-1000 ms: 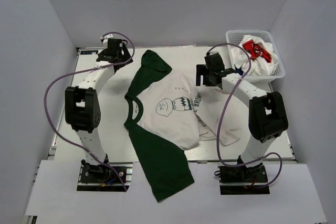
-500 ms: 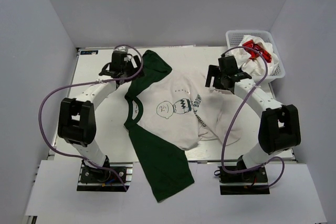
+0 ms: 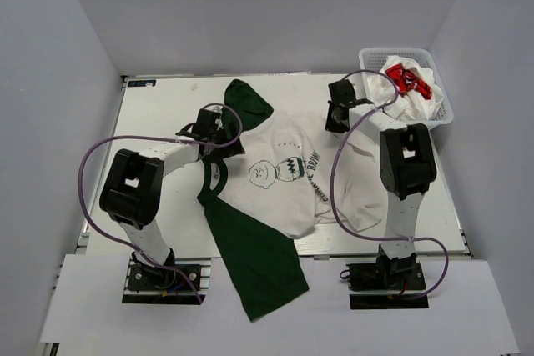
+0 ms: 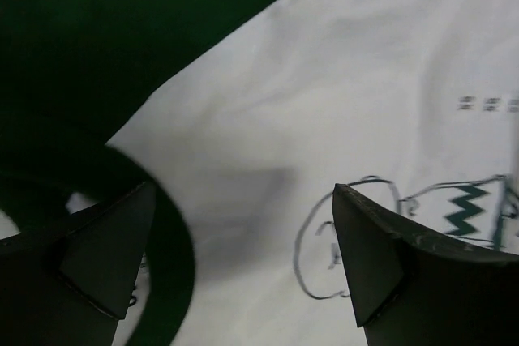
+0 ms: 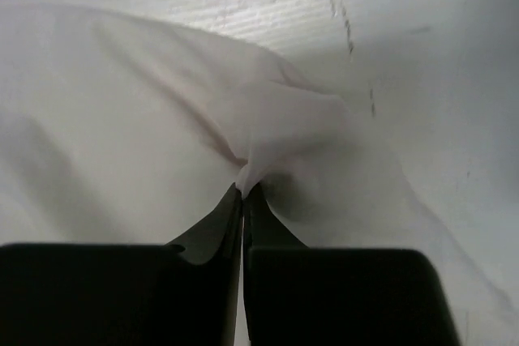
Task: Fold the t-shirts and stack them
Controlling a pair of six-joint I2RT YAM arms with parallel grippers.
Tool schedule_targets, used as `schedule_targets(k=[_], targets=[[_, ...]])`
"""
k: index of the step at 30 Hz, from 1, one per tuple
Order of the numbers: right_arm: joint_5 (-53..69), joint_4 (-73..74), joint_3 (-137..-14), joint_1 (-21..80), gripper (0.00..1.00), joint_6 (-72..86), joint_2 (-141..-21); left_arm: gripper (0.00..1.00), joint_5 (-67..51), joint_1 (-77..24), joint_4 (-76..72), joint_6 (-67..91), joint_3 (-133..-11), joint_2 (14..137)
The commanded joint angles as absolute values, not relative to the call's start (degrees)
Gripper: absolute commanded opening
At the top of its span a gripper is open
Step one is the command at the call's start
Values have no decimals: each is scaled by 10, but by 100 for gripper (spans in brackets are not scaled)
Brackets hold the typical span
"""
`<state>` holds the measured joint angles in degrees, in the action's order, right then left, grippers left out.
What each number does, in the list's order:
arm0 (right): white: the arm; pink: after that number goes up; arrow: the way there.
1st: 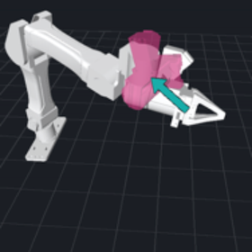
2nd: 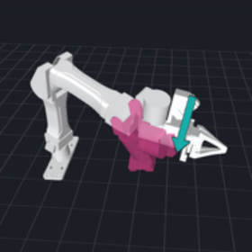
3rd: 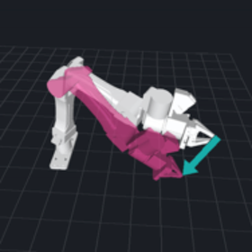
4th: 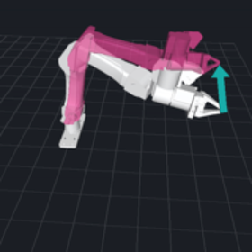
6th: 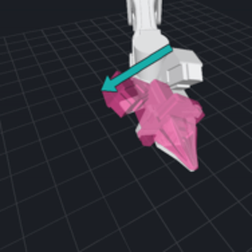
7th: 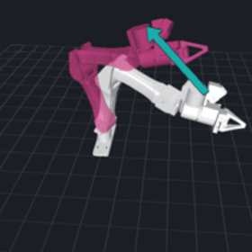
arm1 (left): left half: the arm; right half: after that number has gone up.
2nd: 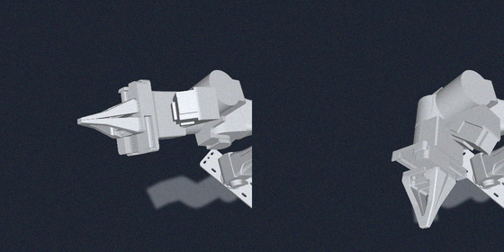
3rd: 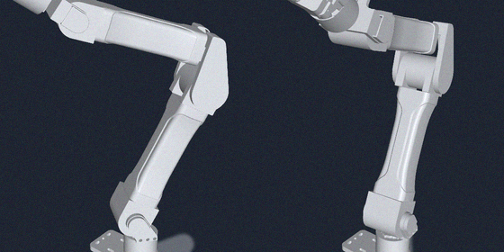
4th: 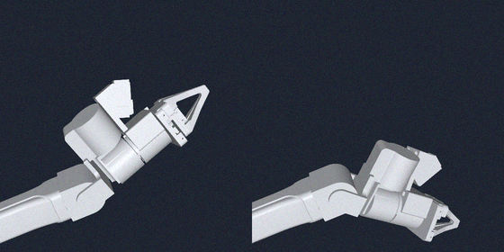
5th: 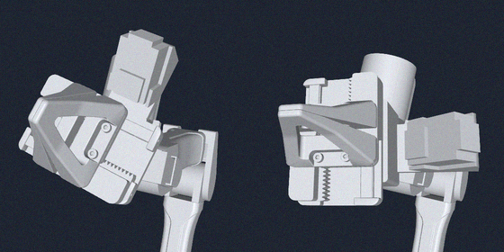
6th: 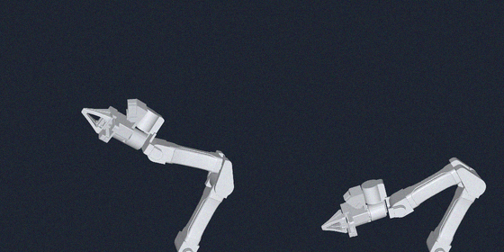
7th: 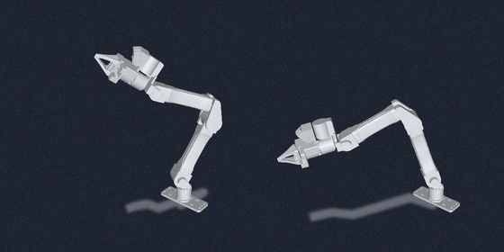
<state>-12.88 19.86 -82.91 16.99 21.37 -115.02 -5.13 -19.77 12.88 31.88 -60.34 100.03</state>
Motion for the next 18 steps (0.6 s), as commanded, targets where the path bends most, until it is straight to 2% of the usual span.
schedule_targets(k=[1,6,12,13,14,16,17,18], targets=[[-198,214,-896,165,0,221,-1159,100,16,-196,142,333,-581,996],[-240,180,-968,147,0,156,-1158,100,65,-191,205,343,-612,1052],[-145,262,-1170,112,0,85,-1261,100,159,-179,276,355,-685,1110],[-136,265,-1187,112,4,63,-1274,100,183,-179,287,360,-699,1120],[-106,263,-1186,112,20,56,-1272,100,192,-174,296,360,-713,1138],[-84,242,-1152,115,46,47,-1245,100,206,-169,301,360,-748,1154],[-57,234,-1140,115,67,43,-1228,100,206,-161,301,354,-760,1169],[-50,227,-1120,115,75,40,-1218,100,206,-153,301,354,-789,1178]])
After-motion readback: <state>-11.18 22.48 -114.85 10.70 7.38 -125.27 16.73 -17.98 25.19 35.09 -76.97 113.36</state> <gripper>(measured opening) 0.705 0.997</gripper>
